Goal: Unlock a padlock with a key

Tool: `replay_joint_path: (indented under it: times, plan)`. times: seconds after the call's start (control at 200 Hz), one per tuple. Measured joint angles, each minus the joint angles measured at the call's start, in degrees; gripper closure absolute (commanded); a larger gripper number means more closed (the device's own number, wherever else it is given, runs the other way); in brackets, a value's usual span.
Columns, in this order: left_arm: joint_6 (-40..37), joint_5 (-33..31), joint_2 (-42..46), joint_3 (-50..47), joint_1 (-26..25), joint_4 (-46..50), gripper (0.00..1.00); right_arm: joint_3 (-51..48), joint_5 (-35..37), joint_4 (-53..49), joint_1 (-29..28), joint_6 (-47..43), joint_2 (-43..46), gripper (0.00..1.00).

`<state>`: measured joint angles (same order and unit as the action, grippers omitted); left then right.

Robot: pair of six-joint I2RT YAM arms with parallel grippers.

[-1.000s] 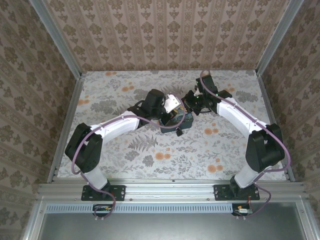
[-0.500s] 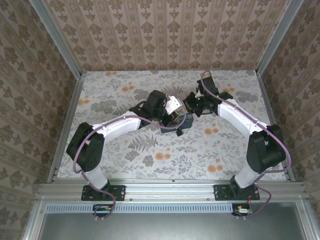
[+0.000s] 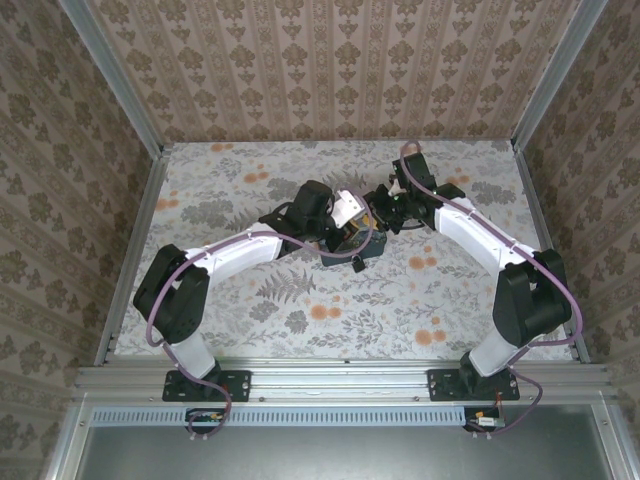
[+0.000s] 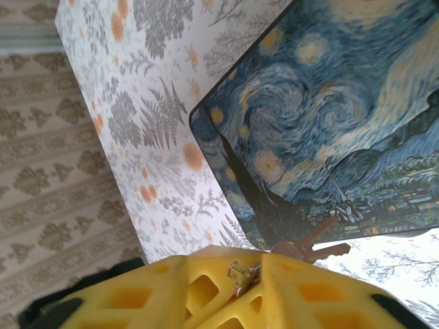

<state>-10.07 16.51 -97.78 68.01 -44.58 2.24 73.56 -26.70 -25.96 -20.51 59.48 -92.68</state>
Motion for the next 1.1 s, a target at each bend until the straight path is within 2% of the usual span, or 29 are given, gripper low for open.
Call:
replay_joint_path:
  times: [0.155, 0.385, 0.52, 0.67, 0.875, 1.1]
  plan:
    - [2.23, 3.1, 0.0, -0.85, 1.07, -3.19, 1.0, 0.31, -1.01, -1.11, 1.29, -1.7, 1.25, 0.57]
    - [10.62, 14.01, 0.0, -4.85, 6.86, -9.35, 1.0, -0.31, -1.88, -0.72, 6.99, -6.14, 6.49, 0.58]
    - [16.35, 20.92, 0.0, -6.6, 10.03, -13.31, 1.0, -5.99, -7.04, 6.47, 8.33, -10.49, 10.82, 0.6]
    - [22.36, 26.62, 0.7, -7.65, 12.22, -18.67, 1.0, -10.88, -12.24, 11.87, 8.26, -15.06, 11.52, 0.59]
    - [30.69, 31.39, 4.02, -12.15, 15.45, -25.83, 1.0, -16.28, -14.75, 14.49, 8.37, -17.42, 14.29, 0.55]
    - [41.4, 36.06, 5.27, -14.29, 15.45, -38.23, 1.0, -23.52, -22.34, 28.37, 8.37, -16.76, 15.61, 0.57]
